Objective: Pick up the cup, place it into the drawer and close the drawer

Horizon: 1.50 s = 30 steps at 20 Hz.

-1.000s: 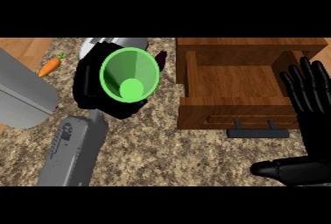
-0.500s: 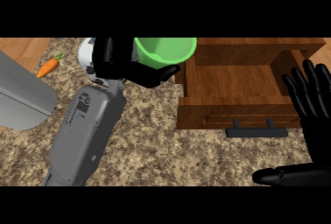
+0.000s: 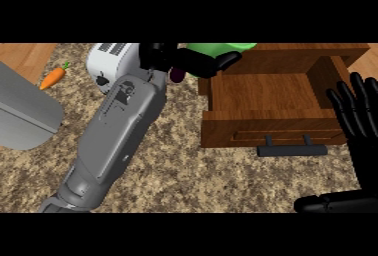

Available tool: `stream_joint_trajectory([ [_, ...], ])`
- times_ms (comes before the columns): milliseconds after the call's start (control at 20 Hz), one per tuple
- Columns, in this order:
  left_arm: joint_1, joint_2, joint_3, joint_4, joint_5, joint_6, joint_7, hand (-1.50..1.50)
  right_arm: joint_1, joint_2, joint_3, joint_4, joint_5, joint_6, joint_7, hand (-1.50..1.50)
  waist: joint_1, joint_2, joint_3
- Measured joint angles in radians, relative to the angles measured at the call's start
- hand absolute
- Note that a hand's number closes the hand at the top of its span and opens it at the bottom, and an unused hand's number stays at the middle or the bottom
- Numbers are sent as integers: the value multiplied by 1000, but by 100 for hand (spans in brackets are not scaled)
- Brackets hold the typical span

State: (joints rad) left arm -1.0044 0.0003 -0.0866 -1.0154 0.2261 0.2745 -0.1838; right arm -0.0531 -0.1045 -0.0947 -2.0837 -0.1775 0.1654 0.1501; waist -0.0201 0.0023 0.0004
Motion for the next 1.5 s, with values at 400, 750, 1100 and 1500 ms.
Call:
stream_joint_trajectory([
  [400,-152,0,-67,226,97,82,-61,150,-5,8,7,25,13,4,-24,-150,-8,2,0],
  [750,-236,0,-127,437,199,97,-141,150,-45,-1,0,35,0,2,-5,-150,-32,10,0],
  [1100,-283,0,-248,552,275,111,-168,150,-66,13,22,60,11,2,-17,-150,-53,14,1],
  [1500,-326,0,-388,621,319,157,-145,-150,-106,9,27,97,9,11,-21,-150,-78,20,1],
])
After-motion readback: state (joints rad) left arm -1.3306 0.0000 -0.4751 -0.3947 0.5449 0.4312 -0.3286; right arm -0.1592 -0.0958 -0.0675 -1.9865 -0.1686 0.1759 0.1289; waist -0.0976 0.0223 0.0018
